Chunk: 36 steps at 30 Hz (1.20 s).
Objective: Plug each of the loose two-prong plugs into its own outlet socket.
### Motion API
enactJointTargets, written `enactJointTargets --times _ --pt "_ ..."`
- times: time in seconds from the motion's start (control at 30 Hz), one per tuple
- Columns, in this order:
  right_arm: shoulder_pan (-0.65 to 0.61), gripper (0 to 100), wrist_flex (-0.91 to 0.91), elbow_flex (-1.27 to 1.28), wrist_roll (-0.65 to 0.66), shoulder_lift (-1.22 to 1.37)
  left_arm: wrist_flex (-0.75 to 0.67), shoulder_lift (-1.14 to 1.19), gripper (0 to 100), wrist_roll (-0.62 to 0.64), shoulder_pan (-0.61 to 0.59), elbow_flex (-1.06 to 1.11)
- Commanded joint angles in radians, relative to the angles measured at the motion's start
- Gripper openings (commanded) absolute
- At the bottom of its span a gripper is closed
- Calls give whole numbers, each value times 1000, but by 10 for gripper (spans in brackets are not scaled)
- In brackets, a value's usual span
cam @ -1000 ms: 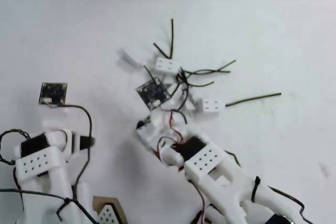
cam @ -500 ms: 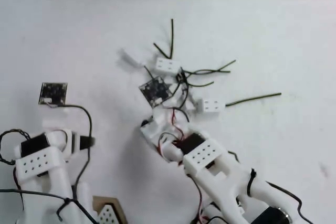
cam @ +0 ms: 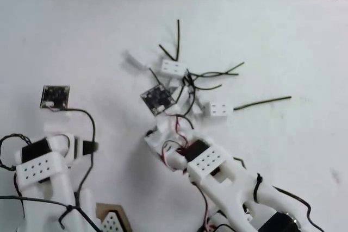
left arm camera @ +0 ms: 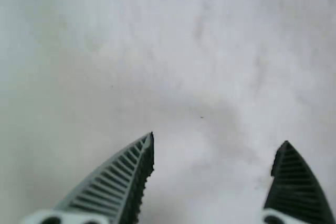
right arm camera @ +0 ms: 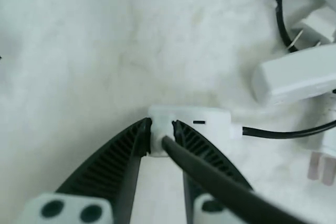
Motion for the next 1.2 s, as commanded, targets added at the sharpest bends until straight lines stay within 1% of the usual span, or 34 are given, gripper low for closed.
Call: enactJointTargets --times 0.0,0.2,0.5,0.77,0.83,0.97,1.03,1.17 --pt "-10 16 7 -14 15 2 -17 -16 347 5 -8 -5" --pt "-15 16 10 -28 112 45 -17 -16 347 5 -8 -5" --pt "-18 16 226 -272 112 348 -17 -16 347 5 -8 -5" --pt "-21 18 248 -292 118 355 -21 -16 351 5 -7 8" --pt "-21 50 251 -292 118 344 -37 -16 351 5 -5 15" --pt "-22 228 340 -292 114 246 -38 -16 351 5 -5 17" --pt "-22 289 390 -292 115 165 -38 -16 351 5 -5 17" --pt "-22 296 490 -292 118 -36 -38 -18 352 5 -4 17"
